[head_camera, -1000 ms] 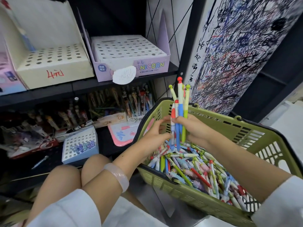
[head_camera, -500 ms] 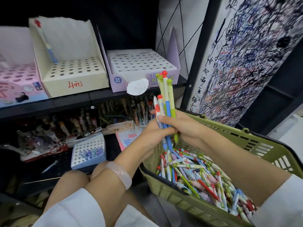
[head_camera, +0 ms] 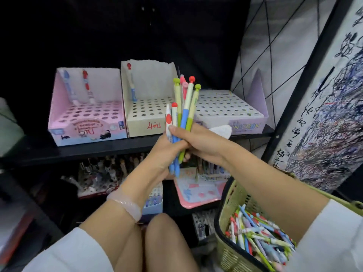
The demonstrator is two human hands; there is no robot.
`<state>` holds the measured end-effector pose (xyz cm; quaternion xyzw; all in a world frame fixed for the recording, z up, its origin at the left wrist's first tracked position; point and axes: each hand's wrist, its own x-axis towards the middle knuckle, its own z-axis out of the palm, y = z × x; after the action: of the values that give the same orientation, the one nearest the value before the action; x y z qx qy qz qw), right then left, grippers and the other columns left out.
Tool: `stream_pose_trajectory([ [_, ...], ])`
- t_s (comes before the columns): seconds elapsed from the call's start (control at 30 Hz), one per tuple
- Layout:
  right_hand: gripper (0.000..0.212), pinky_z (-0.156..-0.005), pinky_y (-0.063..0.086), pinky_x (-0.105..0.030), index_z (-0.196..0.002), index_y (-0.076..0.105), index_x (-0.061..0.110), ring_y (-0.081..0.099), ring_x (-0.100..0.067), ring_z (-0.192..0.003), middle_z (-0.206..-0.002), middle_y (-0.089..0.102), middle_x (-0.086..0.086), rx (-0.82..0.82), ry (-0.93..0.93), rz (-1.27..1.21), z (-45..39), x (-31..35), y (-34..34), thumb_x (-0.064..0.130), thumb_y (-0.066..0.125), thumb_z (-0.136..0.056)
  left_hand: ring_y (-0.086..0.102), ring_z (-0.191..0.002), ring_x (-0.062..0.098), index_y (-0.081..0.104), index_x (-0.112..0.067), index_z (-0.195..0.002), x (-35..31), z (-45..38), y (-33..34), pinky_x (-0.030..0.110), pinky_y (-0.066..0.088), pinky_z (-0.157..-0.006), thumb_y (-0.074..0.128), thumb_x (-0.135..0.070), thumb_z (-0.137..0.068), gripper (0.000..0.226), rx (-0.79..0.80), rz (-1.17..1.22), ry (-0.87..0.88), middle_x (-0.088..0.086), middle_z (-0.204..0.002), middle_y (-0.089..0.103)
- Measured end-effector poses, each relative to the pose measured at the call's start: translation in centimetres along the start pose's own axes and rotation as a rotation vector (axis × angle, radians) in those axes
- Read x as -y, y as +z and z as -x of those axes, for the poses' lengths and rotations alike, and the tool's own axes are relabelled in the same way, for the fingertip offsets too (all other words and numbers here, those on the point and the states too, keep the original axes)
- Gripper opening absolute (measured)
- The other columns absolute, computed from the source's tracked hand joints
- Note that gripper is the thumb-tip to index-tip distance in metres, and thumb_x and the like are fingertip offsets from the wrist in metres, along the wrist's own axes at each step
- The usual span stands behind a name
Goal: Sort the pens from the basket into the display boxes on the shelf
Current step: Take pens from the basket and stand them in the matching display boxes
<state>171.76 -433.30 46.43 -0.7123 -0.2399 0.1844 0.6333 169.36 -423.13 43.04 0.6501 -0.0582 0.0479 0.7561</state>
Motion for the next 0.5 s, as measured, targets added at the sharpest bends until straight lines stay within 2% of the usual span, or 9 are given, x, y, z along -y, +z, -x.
stream_pose_trajectory([
  [0.07, 0.024, -0.051, 0.047, -0.031, -0.109, 0.056, 0.016, 0.064, -0.018, -0.07, -0.087, 0.068, -0.004, 0.008, -0.033, 0.011, -1.7, 1.1, 1.1, 0.034, 0.05, -0.094, 0.049, -0.043, 0.008, 0.061, -0.012, -0.092, -1.0, -0.5, -2.0, 0.019, 0.042, -0.042, 0.051, -0.001, -0.088, 0.016, -0.017, 0.007, 0.007, -0.003, -0.048, 0.055],
  [0.13, 0.033, -0.071, 0.052, -0.039, -0.12, 0.051, 0.015, 0.065, -0.026, -0.095, -0.11, 0.065, -0.009, -0.059, -0.081, -0.018, -3.5, 2.2, 1.8, 0.037, 0.048, -0.094, 0.047, -0.043, 0.01, 0.059, -0.011, -0.087, -1.9, -1.0, -4.0, 0.019, 0.041, -0.042, 0.053, -0.001, -0.088, 0.012, -0.037, 0.021, -0.012, -0.002, -0.049, 0.052],
  [0.17, 0.033, -0.08, 0.053, -0.037, -0.12, 0.051, 0.014, 0.063, -0.023, -0.103, -0.115, 0.063, -0.007, -0.11, -0.119, -0.019, -4.2, 2.8, 2.1, 0.036, 0.046, -0.095, 0.046, -0.043, 0.01, 0.058, -0.01, -0.087, -2.2, -1.2, -4.9, 0.02, 0.041, -0.041, 0.054, 0.0, -0.088, 0.01, -0.045, 0.024, -0.018, -0.002, -0.049, 0.05],
  [0.23, 0.027, -0.088, 0.053, -0.031, -0.112, 0.056, 0.012, 0.061, -0.016, -0.103, -0.109, 0.063, -0.004, -0.21, -0.196, 0.06, -5.5, 3.7, 2.7, 0.03, 0.044, -0.098, 0.046, -0.043, 0.01, 0.055, -0.01, -0.089, -2.6, -1.6, -6.7, 0.02, 0.041, -0.042, 0.056, -0.001, -0.088, 0.009, -0.06, 0.024, -0.018, -0.003, -0.049, 0.049],
  [0.3, 0.022, -0.083, 0.054, -0.027, -0.104, 0.06, 0.007, 0.062, -0.014, -0.09, -0.097, 0.064, -0.005, -0.272, -0.237, 0.148, -6.6, 4.1, 3.0, 0.023, 0.047, -0.097, 0.047, -0.044, 0.01, 0.057, -0.011, -0.089, -2.9, -1.8, -8.0, 0.02, 0.042, -0.043, 0.059, -0.004, -0.088, 0.007, -0.073, 0.024, -0.019, -0.002, -0.053, 0.051],
  [0.43, 0.021, -0.055, 0.05, -0.014, -0.101, 0.062, 0.003, 0.061, -0.002, -0.063, -0.081, 0.064, -0.004, -0.296, -0.247, 0.123, -8.2, 4.4, 3.3, 0.018, 0.047, -0.097, 0.047, -0.045, 0.01, 0.061, -0.014, -0.091, -3.4, -2.6, -9.5, 0.021, 0.042, -0.043, 0.061, -0.021, -0.087, 0.008, -0.131, 0.028, 0.004, -0.004, -0.05, 0.05],
  [0.5, 0.022, -0.055, 0.05, -0.013, -0.102, 0.06, 0.005, 0.062, -0.001, -0.061, -0.083, 0.065, -0.004, -0.271, -0.231, 0.094, -9.1, 4.7, 3.4, 0.02, 0.043, -0.099, 0.049, -0.046, 0.009, 0.063, -0.015, -0.093, -3.9, -3.2, -10.0, 0.024, 0.044, -0.047, 0.061, -0.028, -0.086, 0.014, -0.207, 0.029, 0.009, -0.005, -0.05, 0.053],
])
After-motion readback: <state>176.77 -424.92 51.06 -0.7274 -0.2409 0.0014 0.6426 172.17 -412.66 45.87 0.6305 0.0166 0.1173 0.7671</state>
